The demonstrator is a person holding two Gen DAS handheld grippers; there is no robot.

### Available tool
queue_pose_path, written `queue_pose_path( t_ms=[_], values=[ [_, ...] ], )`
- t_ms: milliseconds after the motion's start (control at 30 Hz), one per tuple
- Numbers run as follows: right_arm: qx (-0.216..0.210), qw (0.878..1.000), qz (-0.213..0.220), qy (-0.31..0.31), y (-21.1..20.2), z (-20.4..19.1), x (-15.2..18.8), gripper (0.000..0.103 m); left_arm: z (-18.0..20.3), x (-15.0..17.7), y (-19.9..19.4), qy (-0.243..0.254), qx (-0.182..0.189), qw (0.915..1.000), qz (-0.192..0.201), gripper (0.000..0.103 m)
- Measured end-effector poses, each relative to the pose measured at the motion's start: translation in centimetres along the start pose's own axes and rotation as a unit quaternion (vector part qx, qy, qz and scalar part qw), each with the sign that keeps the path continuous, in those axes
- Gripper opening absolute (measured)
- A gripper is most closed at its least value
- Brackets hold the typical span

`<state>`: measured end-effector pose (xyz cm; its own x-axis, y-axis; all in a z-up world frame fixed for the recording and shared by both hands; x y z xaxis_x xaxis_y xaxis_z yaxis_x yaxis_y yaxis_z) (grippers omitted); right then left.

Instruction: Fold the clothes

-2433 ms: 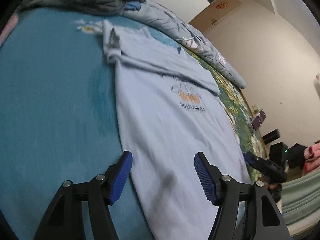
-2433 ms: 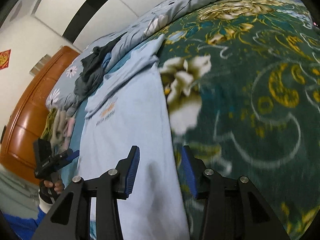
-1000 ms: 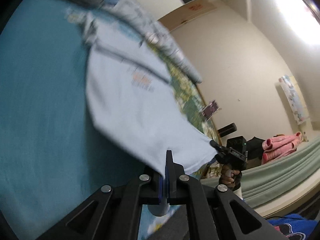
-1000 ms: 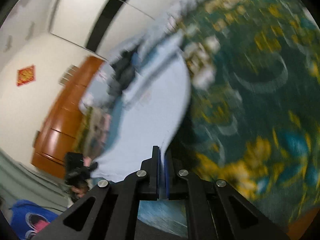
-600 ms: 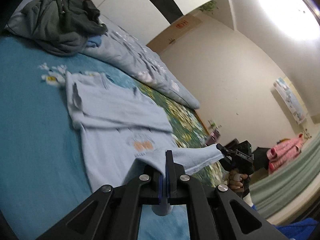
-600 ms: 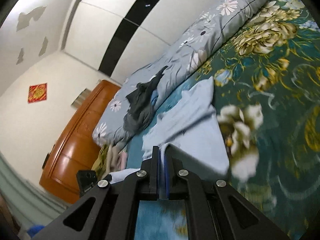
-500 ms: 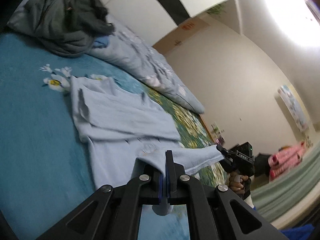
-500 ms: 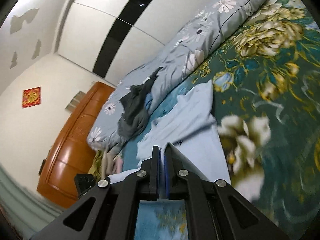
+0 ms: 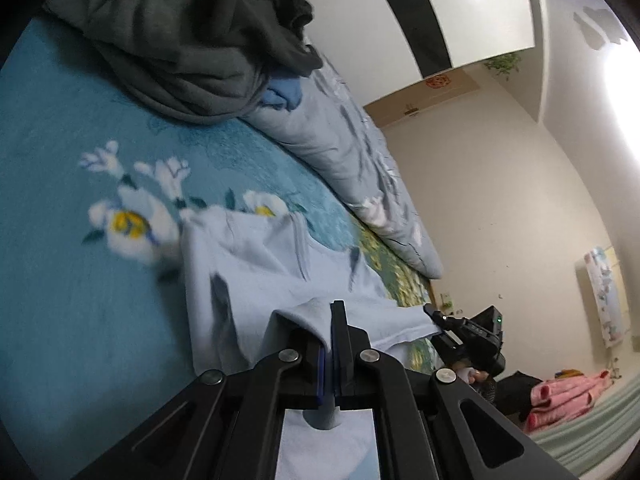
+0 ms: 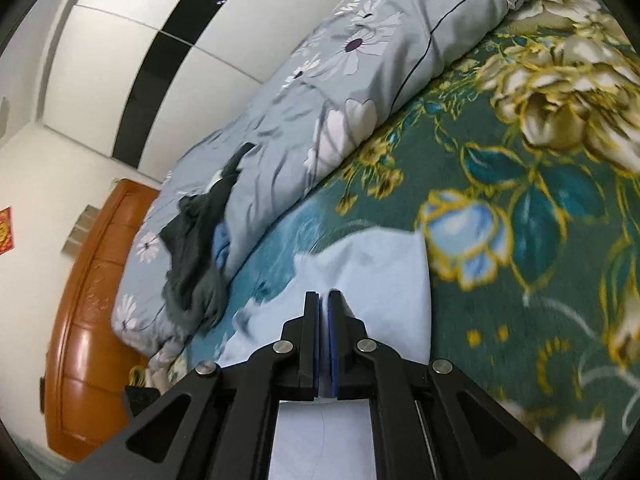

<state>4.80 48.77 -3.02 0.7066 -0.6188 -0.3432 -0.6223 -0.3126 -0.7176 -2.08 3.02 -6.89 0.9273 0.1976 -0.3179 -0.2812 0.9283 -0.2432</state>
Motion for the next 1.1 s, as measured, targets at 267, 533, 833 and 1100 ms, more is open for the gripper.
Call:
queue_pose_path(
  t_ms=[267, 533, 833, 1100],
  values=[
    [0.035, 0.999, -0.017, 0.019, 3.8, 0.4, -2.0, 0.007, -1.9, -2.0, 2.1, -0.03, 0.01, 0.9995, 0.003, 0.021],
    [-0.004, 1.0, 0.01, 0.02, 1.7, 1.4, -2.8, 0.047, -2.1, -2.5, 1.5, -0.072, 0.089, 0.9931, 0.026, 0.066],
    [0.027, 0.999, -0.014, -0.008, -2.3, 5.6, 2.2, 0.047, 0.0, -1.2, -1.4, 0.008, -0.05, 0.9987, 0.004, 0.075],
    [0.021, 0.999, -0.043, 0.0, -5.8, 9.3, 8.8, 0.047, -0.2, 7.7, -5.9, -0.007, -0.071, 0.9974, -0.014, 0.075]
  ],
)
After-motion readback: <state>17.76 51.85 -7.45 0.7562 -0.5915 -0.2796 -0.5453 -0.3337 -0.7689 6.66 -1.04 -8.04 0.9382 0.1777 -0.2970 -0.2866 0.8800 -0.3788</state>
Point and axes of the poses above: each gripper's, at about its wrist camera, not at the fingertips, and y roughly the way its jaws point, z to its right, x to its underside, the point moved 1 cm from there along y, roughly the way its jaws point, and after that the axes turned 11 degrees about x, right-handed, at the moved point
